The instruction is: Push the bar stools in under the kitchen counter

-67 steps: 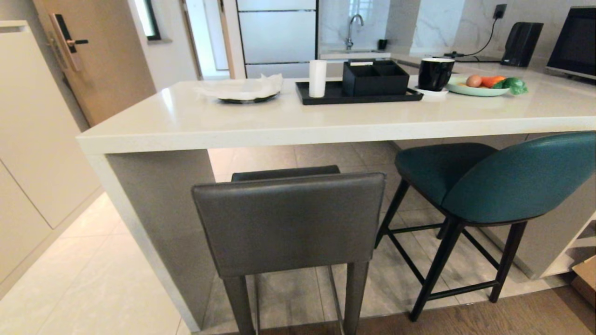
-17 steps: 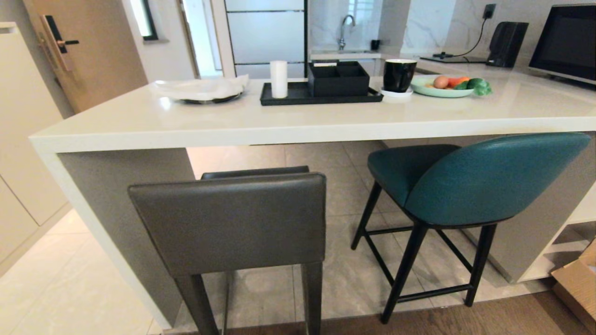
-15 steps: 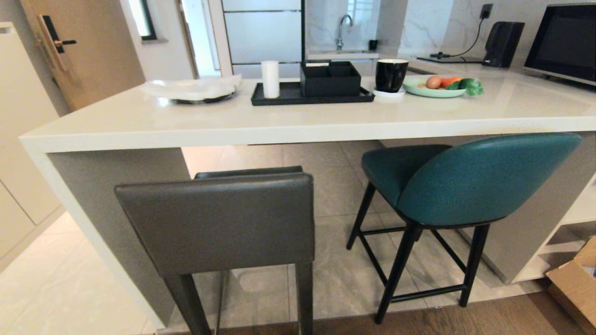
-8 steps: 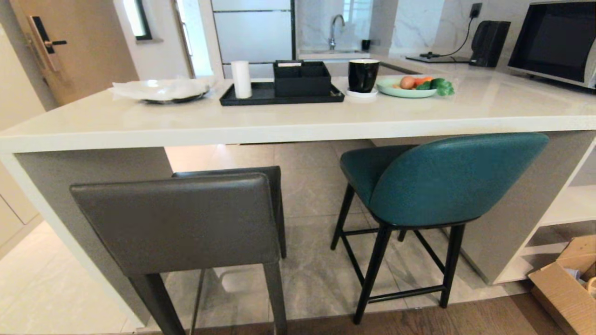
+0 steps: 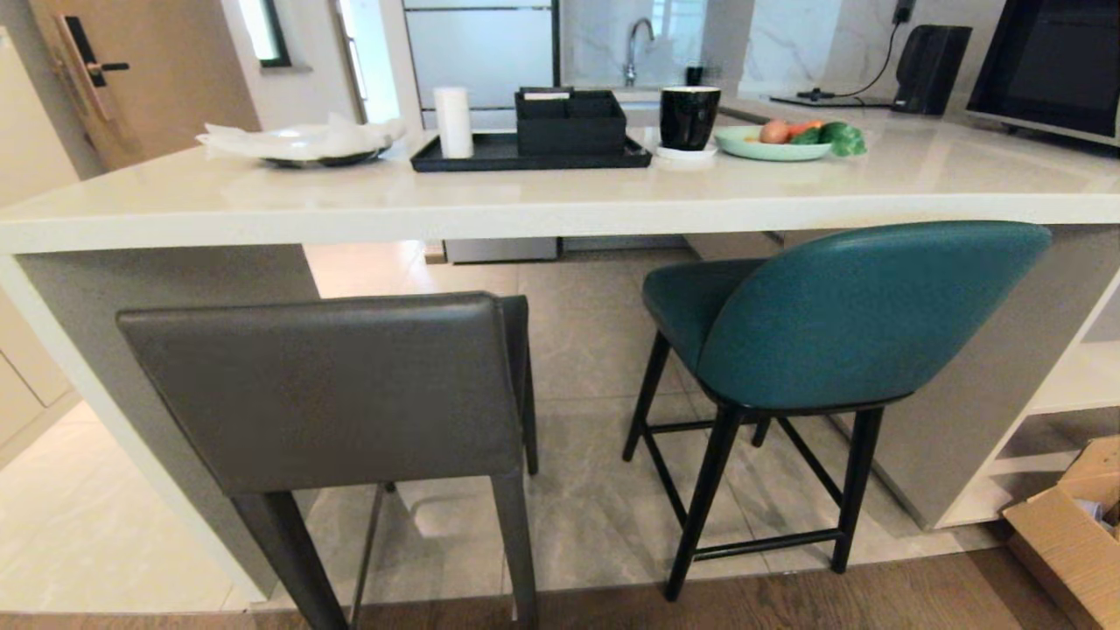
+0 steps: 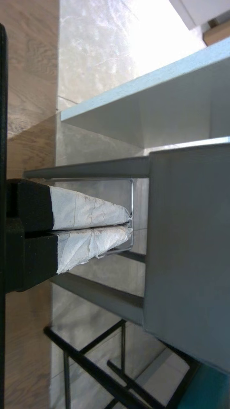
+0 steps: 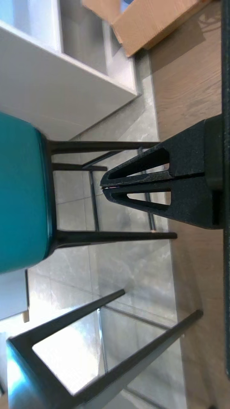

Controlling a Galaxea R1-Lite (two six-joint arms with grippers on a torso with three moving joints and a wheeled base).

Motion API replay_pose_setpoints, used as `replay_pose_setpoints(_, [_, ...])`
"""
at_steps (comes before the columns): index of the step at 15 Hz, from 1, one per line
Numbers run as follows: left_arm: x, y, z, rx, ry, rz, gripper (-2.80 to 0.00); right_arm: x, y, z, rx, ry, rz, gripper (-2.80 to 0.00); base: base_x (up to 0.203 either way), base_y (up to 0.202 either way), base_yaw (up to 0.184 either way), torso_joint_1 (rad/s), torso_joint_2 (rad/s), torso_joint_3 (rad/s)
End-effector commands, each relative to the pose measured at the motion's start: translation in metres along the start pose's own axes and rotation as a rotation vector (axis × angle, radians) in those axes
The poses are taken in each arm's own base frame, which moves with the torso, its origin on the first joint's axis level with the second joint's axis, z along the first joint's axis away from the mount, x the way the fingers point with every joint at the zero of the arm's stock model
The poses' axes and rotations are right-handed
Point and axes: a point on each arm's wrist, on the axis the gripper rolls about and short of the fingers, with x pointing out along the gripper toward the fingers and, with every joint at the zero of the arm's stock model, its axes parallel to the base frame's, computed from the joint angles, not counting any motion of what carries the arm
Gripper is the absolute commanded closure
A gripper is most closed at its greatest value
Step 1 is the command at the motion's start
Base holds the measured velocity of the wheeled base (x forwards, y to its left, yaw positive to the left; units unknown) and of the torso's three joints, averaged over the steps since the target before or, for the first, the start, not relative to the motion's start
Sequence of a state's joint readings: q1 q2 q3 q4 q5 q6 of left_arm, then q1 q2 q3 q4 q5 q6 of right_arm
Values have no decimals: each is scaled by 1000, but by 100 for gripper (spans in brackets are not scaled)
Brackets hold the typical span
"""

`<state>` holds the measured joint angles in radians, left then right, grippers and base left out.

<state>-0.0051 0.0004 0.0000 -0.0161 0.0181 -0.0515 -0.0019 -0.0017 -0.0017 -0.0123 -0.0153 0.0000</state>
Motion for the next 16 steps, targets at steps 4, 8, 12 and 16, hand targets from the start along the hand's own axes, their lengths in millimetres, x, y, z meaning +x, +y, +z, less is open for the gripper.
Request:
replay_pose_setpoints(4, [0,0,0,-1,3,1,0,0,0,0,-6,2,4,0,0,0,0,-54,228,175])
replay_pose_setpoints(8, [0,0,0,-1,3,1,0,0,0,0,0,2,0,0,0,0,0,-4,21,18])
replay_pose_setpoints(12, [0,0,0,-1,3,1,0,0,0,0,0,2,2,0,0,0,0,0,0,0])
replay_pose_setpoints(16, [0,0,0,-1,3,1,0,0,0,0,-6,2,8,0,0,0,0,0,0,0])
